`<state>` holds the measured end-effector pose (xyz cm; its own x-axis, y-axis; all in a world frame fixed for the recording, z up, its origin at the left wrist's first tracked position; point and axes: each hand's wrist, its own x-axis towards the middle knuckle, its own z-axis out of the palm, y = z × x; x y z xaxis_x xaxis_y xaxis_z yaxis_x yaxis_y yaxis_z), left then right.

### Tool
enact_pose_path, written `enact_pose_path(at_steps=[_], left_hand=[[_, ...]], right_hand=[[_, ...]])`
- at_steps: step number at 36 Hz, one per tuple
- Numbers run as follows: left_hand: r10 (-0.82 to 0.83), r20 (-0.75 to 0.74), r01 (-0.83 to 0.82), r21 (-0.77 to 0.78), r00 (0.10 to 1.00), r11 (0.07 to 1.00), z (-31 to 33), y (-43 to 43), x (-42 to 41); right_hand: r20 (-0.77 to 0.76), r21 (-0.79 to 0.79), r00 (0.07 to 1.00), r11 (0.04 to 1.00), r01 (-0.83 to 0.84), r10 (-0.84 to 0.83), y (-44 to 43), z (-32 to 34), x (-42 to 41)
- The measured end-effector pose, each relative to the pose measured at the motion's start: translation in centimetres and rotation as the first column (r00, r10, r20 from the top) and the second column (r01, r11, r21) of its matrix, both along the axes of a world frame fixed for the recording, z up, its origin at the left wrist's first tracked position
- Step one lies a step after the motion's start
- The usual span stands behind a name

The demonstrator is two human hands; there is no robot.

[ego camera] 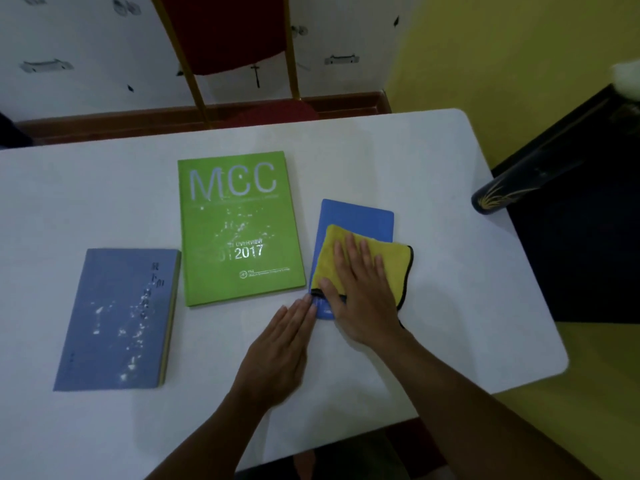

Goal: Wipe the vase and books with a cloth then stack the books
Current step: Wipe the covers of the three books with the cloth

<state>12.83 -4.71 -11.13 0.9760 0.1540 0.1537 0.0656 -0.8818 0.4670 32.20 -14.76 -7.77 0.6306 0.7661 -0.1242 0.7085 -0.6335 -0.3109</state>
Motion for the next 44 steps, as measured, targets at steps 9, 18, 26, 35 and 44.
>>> enact_pose_path(at_steps=[9, 18, 26, 35, 44], left_hand=[[-0.007, -0.051, 0.005, -0.023, 0.999, 1.000, 0.2, 0.1, -0.1], [-0.007, -0.054, 0.006, -0.019, 0.999, 1.000, 0.3, 0.1, -0.1], [-0.008, -0.061, 0.007, -0.011, 0.998, 1.000, 0.2, 0.1, -0.1], [-0.009, -0.067, 0.010, 0.003, 0.998, 1.000, 0.3, 0.0, -0.1], [-0.009, -0.066, 0.008, -0.008, 0.998, 1.000, 0.5, 0.1, 0.0]], right_hand=[[0.013, -0.058, 1.000, 0.998, 0.022, -0.022, 6.2, -0.3, 5.0], [-0.011, 0.133, 0.957, 0.949, -0.286, 0.290, -2.2, -0.1, 2.3], [-0.093, 0.066, 0.996, 0.998, -0.005, 0.011, 2.9, 0.2, 8.2], [0.057, 0.030, 0.991, 0.992, -0.122, 0.120, 0.9, 0.5, -0.4], [0.043, -0.061, 0.995, 0.994, -0.088, 0.090, 0.3, 0.6, 4.7]])
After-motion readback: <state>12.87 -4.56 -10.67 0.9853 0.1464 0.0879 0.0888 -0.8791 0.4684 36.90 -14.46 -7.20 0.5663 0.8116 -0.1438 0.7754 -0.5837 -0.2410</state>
